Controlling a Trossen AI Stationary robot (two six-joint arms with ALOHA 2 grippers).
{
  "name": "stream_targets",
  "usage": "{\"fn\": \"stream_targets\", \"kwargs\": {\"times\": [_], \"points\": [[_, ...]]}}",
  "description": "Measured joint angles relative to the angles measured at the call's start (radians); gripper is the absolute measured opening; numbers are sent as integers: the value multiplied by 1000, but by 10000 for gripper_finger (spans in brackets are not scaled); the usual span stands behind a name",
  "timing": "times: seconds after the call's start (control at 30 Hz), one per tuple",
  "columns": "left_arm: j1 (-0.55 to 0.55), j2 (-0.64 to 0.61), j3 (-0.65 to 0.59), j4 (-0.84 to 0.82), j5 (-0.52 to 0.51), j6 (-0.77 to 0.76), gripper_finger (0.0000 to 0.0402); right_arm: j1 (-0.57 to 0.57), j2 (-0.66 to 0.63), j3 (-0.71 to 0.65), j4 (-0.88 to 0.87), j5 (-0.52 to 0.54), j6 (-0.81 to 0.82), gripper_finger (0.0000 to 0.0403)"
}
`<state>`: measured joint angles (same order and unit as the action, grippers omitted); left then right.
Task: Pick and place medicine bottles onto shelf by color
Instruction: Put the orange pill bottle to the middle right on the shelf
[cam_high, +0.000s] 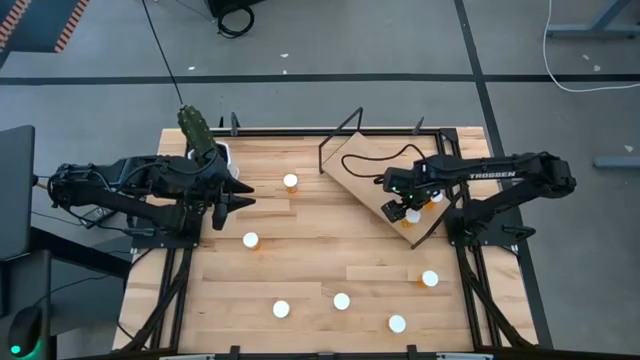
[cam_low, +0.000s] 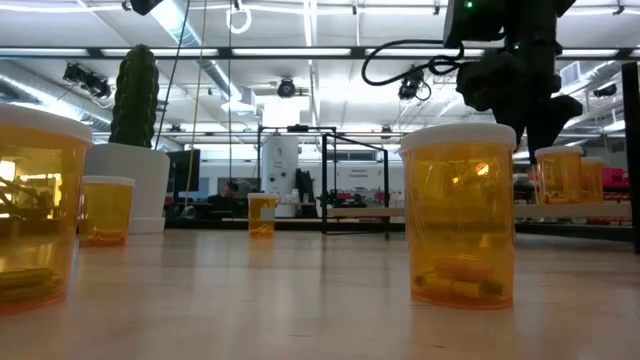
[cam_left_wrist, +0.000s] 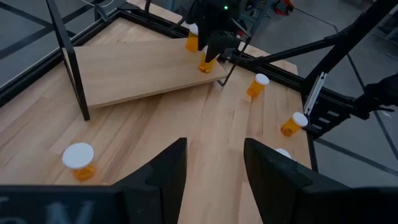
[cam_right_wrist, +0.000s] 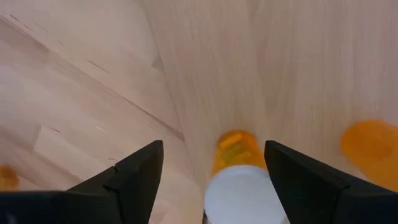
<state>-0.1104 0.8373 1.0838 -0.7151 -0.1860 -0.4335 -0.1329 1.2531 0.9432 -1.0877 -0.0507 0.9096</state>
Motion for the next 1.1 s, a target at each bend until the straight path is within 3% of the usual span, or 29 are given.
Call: {"fn": "stream_targets", "kwargs": {"times": [0.23,0.57,0.9,1.1], "points": [[0,0,0,0,0,0,167,0,-18,0,122,34,3,286],[0,16,0,4,-3,-40,167,6,-18,0,592,53,-116,286],[-1,83,-1,4,170,-77,167,153,-17,11,583,-16,-236,286],[0,153,1,-64,205,-53,167,243,-17,111,527,31,-275,286]]}}
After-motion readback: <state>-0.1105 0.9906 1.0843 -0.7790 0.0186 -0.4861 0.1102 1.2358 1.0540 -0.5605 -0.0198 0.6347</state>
